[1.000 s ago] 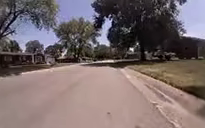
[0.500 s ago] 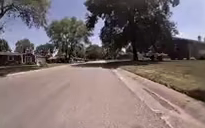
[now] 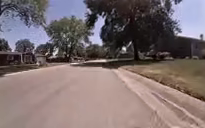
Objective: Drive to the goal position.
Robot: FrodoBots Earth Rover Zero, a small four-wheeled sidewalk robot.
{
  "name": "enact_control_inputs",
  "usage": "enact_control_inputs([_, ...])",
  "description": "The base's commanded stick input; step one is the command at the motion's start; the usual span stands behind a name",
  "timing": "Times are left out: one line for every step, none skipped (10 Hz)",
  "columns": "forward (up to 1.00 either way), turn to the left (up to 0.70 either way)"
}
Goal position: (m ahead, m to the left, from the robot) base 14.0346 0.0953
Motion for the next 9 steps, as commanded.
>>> enact_control_inputs([0.70, 0.00])
enact_control_inputs([0.70, 0.00])
enact_control_inputs([0.70, 0.00])
enact_control_inputs([0.70, 0.00])
enact_control_inputs([0.70, 0.00])
enact_control_inputs([0.70, 0.00])
enact_control_inputs([0.70, 0.00])
enact_control_inputs([0.70, 0.00])
enact_control_inputs([0.70, 0.00])
